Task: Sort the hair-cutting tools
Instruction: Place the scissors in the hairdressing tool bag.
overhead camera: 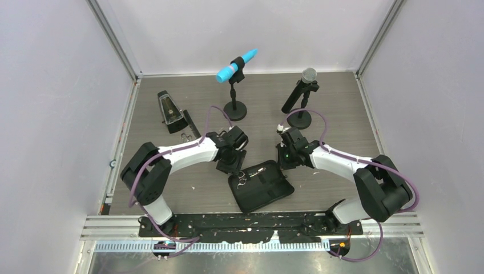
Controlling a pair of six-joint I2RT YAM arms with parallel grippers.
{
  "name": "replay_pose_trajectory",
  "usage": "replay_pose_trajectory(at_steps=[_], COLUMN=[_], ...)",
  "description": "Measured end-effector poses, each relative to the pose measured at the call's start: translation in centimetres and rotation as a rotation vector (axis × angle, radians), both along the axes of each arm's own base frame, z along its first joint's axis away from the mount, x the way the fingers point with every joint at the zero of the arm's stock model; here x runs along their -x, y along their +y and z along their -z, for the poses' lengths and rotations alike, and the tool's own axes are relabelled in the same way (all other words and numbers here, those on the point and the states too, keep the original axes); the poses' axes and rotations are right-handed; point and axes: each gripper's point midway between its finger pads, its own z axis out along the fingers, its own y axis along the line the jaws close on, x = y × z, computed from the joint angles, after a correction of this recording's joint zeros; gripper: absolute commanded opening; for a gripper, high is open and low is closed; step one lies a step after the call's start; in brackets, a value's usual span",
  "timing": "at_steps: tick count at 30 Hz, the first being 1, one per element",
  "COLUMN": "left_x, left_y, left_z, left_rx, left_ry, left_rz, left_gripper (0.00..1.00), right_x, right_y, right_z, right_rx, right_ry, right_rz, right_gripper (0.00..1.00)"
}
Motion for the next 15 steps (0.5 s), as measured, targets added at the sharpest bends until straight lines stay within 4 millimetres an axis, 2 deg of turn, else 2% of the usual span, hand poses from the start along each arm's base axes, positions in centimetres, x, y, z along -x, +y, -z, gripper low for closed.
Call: replay_pose_trajectory(at_steps=[2, 5, 8, 11, 15], left_x=[0.2, 0.0, -0.1, 0.1, 1.1], left_y=[0.1, -0.4, -1.9, -3.4, -4.3], left_z=[-0.8, -3.2, -5.3, -5.1, -2.8], left_rx=[0.016, 0.078, 0.163, 0.212, 0.206], left_ry=[-0.017, -0.069, -0.088, -0.06, 0.025], left_rz=[0.006, 0.027, 0.058, 0.092, 0.126], left_gripper=[0.52, 0.52, 0.52, 0.53, 0.53], right_x=[0.0, 0.0, -0.1, -0.1, -0.1], right_y=[0.0, 0.0, 0.1, 0.1, 0.1], right_z=[0.0, 0.0, -0.1, -0.1, -0.1], right_rx=[-0.002, -0.002, -0.002, -0.004, -0.005], right_ry=[-0.001, -0.001, -0.002, -0.002, -0.002], right_rz=[0.0, 0.0, -0.001, -0.001, -0.002], right_gripper=[0.05, 0.05, 0.05, 0.05, 0.05])
